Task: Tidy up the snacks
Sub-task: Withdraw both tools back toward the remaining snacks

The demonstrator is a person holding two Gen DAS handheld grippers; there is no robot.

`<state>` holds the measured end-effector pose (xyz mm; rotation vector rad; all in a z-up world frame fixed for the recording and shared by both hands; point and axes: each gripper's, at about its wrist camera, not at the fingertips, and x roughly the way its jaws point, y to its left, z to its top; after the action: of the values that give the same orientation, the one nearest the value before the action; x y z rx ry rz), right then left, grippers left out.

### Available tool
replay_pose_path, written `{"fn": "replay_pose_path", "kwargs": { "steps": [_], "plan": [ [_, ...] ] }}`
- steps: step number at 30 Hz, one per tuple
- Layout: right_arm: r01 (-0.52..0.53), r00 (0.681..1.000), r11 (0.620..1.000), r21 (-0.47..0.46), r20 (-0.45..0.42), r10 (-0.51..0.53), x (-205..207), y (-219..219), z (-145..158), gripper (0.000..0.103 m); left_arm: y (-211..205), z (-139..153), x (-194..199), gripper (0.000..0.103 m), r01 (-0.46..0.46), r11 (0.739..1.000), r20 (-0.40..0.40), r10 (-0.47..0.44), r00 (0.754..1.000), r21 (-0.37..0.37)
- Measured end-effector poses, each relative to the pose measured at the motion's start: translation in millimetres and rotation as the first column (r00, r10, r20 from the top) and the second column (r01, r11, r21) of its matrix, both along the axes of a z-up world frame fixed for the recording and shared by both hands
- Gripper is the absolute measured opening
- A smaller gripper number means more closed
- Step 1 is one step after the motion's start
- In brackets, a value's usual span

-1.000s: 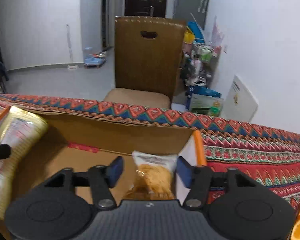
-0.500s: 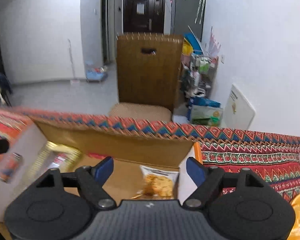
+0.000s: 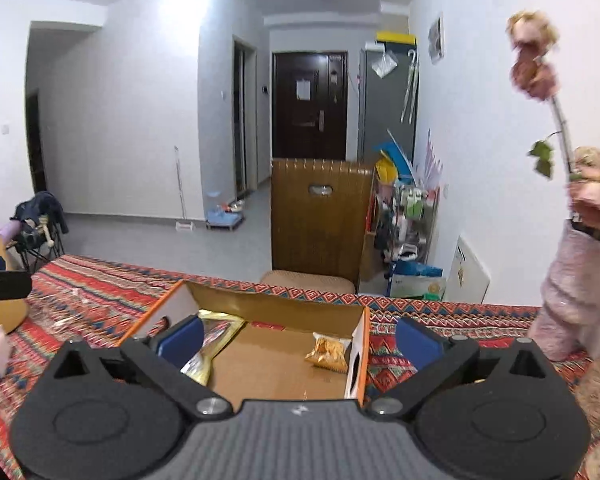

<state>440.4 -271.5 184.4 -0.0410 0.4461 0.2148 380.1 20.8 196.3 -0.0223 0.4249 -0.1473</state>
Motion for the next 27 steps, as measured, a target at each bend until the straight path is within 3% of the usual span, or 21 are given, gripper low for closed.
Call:
{"fn": "replay_pose_path", "kwargs": {
  "steps": [7, 14, 17, 20, 23, 27],
  "plan": [
    [-0.017, 0.998, 1.000, 0.006, 0.054, 0.016, -117.2, -18.1, -9.7, 0.103, -6.0, -18.8, -122.0, 0.103, 0.005, 1.000, 0.100, -0.007, 0.995, 0.015],
    [0.006, 0.995, 1.000, 0.018, 0.096, -0.008, -236.9, -12.6, -69.1, 0.103, -6.3, -76.7, -225.9, 0.103, -0.003, 1.000, 0.133, 0.001, 0.991, 0.015],
    [0.013, 0.996, 0.999, 0.037, 0.085, -0.016, -274.9, -9.4, -101.0, 0.103, -5.6, -105.8, -251.9, 0.103, -0.039, 0.999, 0.090, 0.040, 0.995, -0.015],
    [0.028, 0.999, 0.999, 0.040, 0.041, -0.029, -301.1, -10.3, -132.4, 0.103, -5.8, -131.6, -265.5, 0.103, -0.023, 1.000, 0.034, 0.023, 0.999, -0.005],
    [0.056, 0.998, 0.997, 0.052, -0.040, -0.054, -312.8, -10.5, -160.0, 0.103, -4.9, -152.2, -268.0, 0.103, -0.019, 0.999, -0.022, 0.020, 1.000, 0.027],
    [0.076, 0.991, 0.996, 0.037, -0.110, -0.072, -316.7, -5.7, -183.7, 0.103, 0.9, -165.8, -265.8, 0.103, -0.035, 0.999, -0.069, 0.036, 0.997, 0.017]
  ]
}}
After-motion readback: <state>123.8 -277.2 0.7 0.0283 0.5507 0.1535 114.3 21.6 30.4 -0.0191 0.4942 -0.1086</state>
